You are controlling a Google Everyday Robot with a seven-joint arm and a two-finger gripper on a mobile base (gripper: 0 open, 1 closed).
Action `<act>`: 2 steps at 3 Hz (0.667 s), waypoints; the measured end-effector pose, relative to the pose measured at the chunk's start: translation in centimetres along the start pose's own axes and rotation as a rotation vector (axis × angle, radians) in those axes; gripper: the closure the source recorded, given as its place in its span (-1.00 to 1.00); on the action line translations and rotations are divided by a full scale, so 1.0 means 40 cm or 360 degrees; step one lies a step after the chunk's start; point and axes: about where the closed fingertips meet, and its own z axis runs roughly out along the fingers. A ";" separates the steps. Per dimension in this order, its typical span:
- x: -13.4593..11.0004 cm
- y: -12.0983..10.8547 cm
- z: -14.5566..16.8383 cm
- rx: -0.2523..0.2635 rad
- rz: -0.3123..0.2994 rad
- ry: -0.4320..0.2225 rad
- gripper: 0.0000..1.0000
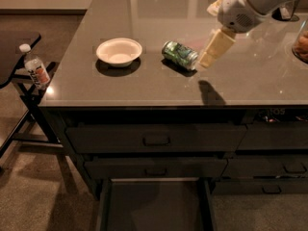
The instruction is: Place green can into bottom drawer
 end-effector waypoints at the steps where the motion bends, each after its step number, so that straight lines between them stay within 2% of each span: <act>1: 0.004 -0.059 0.077 0.0002 0.0095 -0.0060 -1.00; 2: 0.027 -0.090 0.136 -0.0010 0.0238 -0.0130 -1.00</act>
Offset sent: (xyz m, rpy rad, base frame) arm 0.0806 -0.0037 -0.0531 0.2403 0.0801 -0.1563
